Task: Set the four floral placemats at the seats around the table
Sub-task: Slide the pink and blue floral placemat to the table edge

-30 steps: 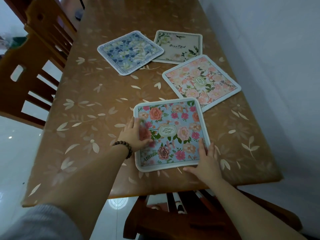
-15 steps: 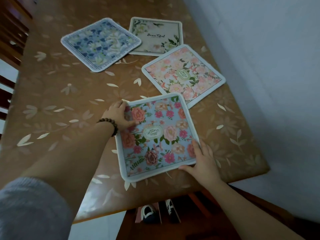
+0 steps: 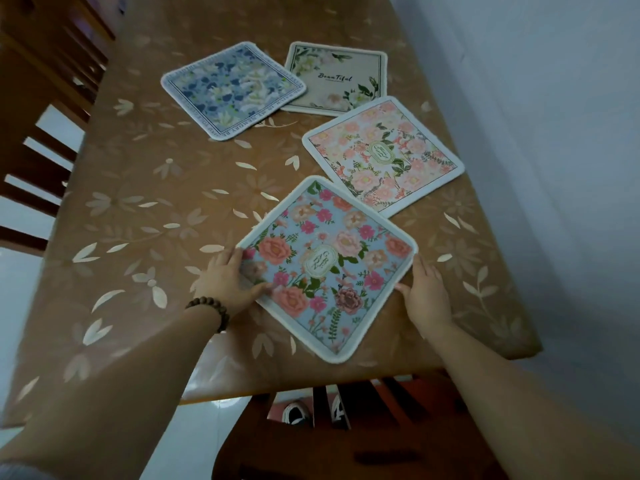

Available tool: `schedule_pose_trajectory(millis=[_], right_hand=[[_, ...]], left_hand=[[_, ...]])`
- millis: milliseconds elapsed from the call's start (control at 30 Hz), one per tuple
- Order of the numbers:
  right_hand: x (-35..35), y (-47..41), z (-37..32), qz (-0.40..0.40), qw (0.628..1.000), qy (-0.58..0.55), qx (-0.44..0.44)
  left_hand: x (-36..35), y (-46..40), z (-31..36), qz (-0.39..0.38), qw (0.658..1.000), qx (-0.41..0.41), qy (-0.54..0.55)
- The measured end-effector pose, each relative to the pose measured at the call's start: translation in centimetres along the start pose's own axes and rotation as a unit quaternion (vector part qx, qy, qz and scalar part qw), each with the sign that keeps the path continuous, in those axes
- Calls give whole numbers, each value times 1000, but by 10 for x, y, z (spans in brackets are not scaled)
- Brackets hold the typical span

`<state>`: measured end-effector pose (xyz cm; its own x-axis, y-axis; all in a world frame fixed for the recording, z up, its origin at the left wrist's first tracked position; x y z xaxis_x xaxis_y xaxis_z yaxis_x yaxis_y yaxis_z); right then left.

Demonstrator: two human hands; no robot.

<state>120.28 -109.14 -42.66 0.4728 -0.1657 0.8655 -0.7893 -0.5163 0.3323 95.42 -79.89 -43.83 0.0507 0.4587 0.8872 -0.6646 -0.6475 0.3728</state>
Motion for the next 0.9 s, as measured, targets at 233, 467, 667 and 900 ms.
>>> schedule_pose_trajectory(millis=[233,467,667,900], right_hand=[[13,3,-4,14,999,-32,24],[-17,45,-6,-36,999,-29,19],[-41,58,-10,-81,996,-19,20],[-34,34,-8,-113,992,3,51]], left_hand=[[-2,64,17,69,996,-50,6],[-16,39,35,-30,990,-20,135],[-30,40,47,-57,991,-8,117],[-32,64,50,-43,990,-9,131]])
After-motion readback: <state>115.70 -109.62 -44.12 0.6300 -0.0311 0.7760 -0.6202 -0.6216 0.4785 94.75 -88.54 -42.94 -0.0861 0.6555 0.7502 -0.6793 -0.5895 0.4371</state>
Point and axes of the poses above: each hand's wrist, its own y-axis away from the middle knuckle, its own x-axis out of the back of the hand, z = x × y, the point moved 10 cm from there along -y, towards the middle knuckle, and after that the axes turned 5 degrees about -z, right-handed, at the moved point
